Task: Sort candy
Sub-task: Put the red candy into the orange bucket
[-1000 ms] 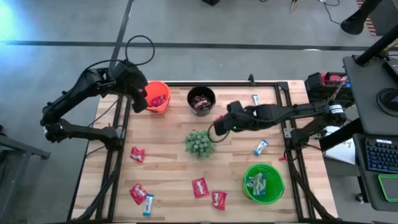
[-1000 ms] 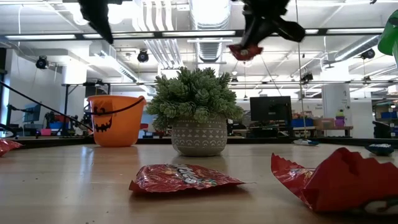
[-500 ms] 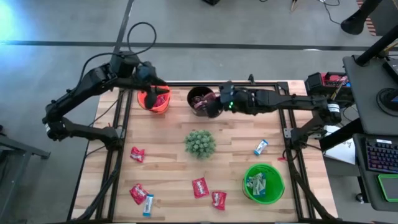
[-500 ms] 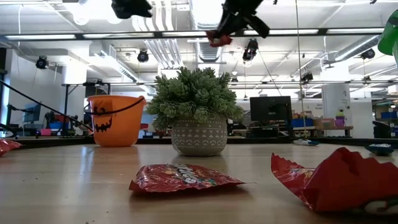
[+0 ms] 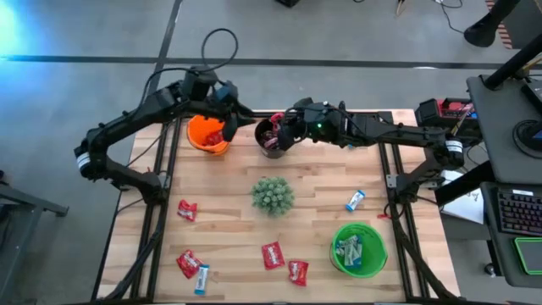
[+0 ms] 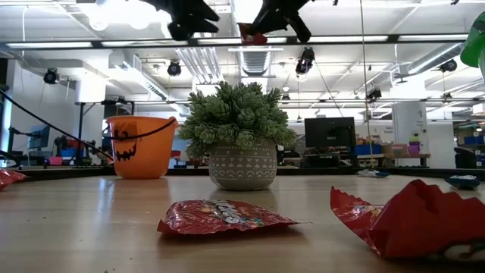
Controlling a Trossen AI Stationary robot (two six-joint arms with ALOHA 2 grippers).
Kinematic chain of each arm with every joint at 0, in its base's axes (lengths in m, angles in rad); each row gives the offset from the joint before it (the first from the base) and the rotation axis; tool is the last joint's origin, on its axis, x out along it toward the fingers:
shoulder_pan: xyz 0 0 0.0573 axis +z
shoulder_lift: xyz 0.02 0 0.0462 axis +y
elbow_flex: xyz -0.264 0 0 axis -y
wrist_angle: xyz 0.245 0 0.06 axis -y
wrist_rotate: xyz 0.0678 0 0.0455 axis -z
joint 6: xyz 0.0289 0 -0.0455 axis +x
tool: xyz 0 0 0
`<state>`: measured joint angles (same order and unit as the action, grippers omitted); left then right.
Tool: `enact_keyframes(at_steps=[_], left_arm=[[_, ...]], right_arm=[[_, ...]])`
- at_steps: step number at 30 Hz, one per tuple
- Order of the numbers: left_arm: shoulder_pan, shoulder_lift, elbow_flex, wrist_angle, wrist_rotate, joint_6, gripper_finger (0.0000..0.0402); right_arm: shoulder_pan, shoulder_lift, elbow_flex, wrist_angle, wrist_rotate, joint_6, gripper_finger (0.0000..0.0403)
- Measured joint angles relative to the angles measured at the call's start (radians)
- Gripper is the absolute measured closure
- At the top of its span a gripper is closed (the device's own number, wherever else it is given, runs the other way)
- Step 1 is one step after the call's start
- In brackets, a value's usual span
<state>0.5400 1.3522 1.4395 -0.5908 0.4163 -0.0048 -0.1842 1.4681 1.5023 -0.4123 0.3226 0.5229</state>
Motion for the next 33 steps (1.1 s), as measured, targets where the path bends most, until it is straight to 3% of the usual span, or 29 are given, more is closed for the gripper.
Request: enact_keyframes(at_steps=[14, 33], left_arm=[[-0.002, 0.091, 0.0, 0.174, 0.2, -0.042, 0.0271], [-0.003, 0.094, 0.0, 0.205, 0.2, -0.042, 0.0271]], right_arm=[[-0.014, 0.006, 0.0, 0.036, -0.017, -0.026, 0.0394], [-0.007, 0.007, -0.001, 0.131, -0.094, -0.003, 0.0394]])
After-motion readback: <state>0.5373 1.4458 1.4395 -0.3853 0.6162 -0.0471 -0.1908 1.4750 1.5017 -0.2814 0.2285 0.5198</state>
